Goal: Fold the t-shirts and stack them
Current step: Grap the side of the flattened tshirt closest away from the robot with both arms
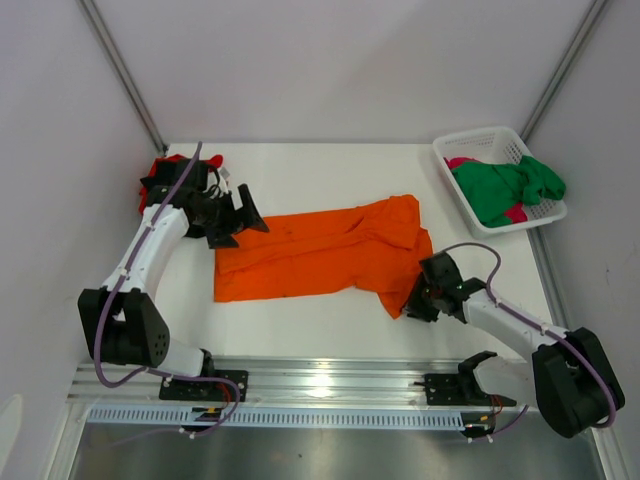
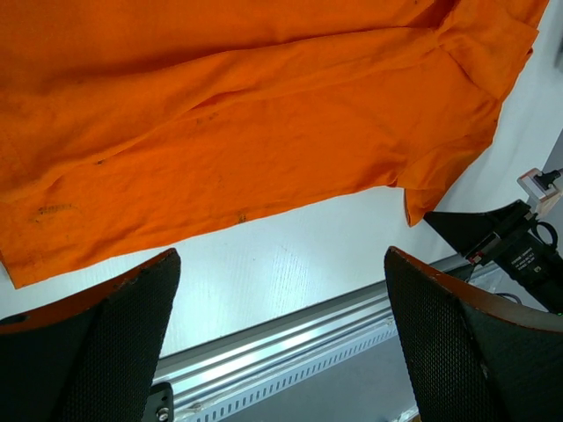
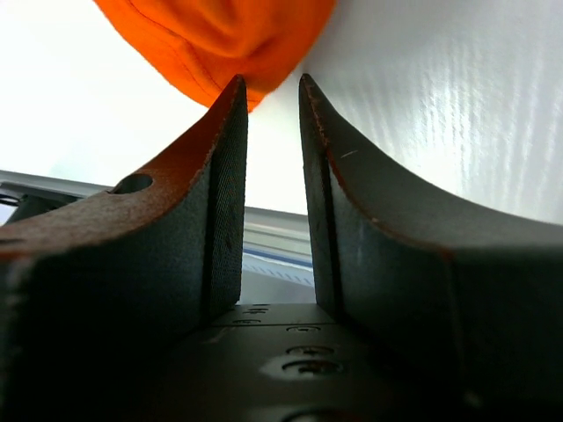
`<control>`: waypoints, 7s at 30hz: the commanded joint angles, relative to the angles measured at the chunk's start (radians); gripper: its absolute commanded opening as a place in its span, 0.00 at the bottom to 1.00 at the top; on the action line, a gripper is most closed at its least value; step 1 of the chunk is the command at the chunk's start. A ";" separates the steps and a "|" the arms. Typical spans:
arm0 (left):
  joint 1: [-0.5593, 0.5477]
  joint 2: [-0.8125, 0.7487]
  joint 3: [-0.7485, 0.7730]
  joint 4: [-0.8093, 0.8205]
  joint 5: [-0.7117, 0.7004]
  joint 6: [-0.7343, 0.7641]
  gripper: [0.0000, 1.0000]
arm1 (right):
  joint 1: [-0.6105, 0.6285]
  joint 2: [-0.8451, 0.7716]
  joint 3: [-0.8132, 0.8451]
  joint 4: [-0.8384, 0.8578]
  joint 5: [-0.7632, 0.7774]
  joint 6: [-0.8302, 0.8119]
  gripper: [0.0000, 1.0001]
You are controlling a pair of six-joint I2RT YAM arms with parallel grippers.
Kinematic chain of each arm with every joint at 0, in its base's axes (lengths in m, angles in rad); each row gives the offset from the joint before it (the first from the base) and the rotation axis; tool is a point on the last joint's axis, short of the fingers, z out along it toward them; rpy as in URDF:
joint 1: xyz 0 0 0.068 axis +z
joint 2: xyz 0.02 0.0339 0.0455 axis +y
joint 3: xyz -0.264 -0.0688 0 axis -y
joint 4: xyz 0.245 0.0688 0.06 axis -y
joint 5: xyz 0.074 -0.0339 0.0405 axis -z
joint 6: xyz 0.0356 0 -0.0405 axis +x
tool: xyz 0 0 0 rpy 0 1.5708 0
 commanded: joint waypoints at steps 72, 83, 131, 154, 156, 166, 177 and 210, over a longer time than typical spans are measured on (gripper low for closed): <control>-0.006 -0.184 -0.429 -0.074 -0.316 -0.342 0.97 | -0.121 0.017 0.085 -0.020 -0.040 -0.171 0.00; -0.008 -0.161 -0.394 -0.094 -0.356 -0.382 0.96 | -0.153 -0.008 0.045 -0.020 -0.053 -0.179 0.00; -0.006 -0.049 -0.492 0.007 -0.626 -0.917 0.98 | -0.219 0.023 0.091 -0.060 -0.056 -0.219 0.00; -0.008 0.079 -0.335 0.040 -0.595 -0.876 0.96 | -0.241 0.078 0.148 -0.060 -0.045 -0.225 0.00; -0.006 0.064 -0.361 0.026 -0.602 -0.885 0.96 | -0.242 0.078 0.143 -0.057 -0.046 -0.222 0.00; -0.006 0.027 -0.464 0.037 -0.574 -0.936 0.96 | -0.244 0.098 0.152 -0.043 -0.054 -0.222 0.00; -0.003 0.002 -0.479 0.012 -0.654 -0.945 0.94 | -0.245 0.072 0.146 -0.070 -0.046 -0.230 0.00; 0.004 0.024 -0.487 0.081 -0.678 -0.830 0.01 | -0.264 0.047 0.143 -0.077 -0.045 -0.239 0.00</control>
